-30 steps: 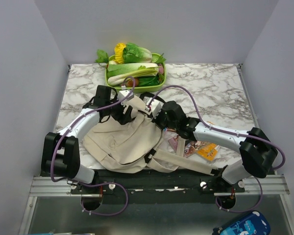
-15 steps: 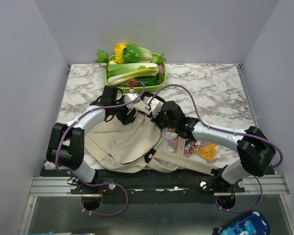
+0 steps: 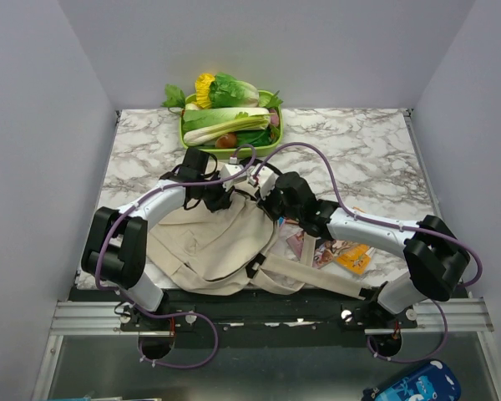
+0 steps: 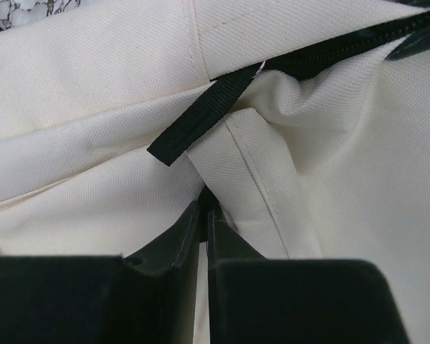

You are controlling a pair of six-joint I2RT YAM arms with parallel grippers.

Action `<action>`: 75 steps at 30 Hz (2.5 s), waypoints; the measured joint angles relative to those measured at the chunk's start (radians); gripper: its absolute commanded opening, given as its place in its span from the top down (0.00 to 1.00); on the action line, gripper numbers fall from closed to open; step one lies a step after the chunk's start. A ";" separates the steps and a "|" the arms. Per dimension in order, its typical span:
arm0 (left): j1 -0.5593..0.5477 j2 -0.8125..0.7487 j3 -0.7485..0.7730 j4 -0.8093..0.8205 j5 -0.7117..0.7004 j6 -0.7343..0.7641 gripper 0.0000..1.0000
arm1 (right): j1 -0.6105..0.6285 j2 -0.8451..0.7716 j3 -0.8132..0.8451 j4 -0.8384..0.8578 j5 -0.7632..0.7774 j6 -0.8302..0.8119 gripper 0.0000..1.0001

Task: Pack the student bag
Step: Unzip the student bag at the center of the board.

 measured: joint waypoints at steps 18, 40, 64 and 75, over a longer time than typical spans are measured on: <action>0.002 -0.114 -0.008 -0.026 -0.092 0.015 1.00 | -0.073 0.000 -0.008 0.007 0.003 0.098 0.99; 0.005 -0.206 -0.093 0.047 -0.134 -0.096 0.96 | -0.101 -0.010 -0.013 0.055 -0.004 0.166 0.39; -0.058 -0.222 -0.113 0.079 -0.174 -0.123 0.99 | -0.105 0.188 0.121 0.178 -0.380 0.126 0.41; -0.058 -0.222 -0.113 0.072 -0.183 -0.119 0.99 | -0.105 0.255 0.165 0.176 -0.396 0.109 0.61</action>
